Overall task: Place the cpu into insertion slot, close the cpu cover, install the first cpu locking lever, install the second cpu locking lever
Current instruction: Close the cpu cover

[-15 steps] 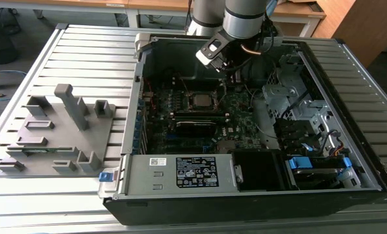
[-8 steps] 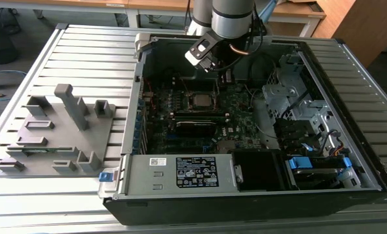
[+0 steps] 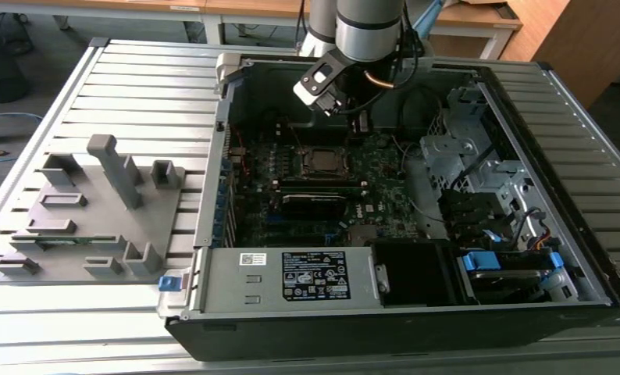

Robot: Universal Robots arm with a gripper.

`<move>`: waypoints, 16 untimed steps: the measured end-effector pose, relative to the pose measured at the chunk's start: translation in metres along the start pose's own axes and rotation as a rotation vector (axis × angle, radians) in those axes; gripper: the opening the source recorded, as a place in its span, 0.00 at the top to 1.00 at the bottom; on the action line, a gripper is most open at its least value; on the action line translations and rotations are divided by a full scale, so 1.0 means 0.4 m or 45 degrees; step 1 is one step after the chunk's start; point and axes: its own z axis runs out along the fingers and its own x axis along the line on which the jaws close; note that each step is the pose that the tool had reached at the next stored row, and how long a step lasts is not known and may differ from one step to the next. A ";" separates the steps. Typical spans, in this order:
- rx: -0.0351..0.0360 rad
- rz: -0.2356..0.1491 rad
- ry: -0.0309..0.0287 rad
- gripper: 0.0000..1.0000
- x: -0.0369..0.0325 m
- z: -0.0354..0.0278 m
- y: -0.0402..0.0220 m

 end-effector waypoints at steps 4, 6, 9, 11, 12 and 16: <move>0.0390 0.001 -0.0012 0.89 0.000 0.001 0.000; 0.0449 0.002 -0.0014 0.89 0.000 0.001 0.000; 0.0700 0.002 -0.0013 0.89 0.000 0.003 0.000; 0.0841 0.003 -0.0024 0.89 0.000 0.003 0.000; 0.0842 0.003 -0.0024 0.89 0.000 0.003 0.000; 0.0843 0.003 -0.0023 0.89 0.000 0.003 -0.001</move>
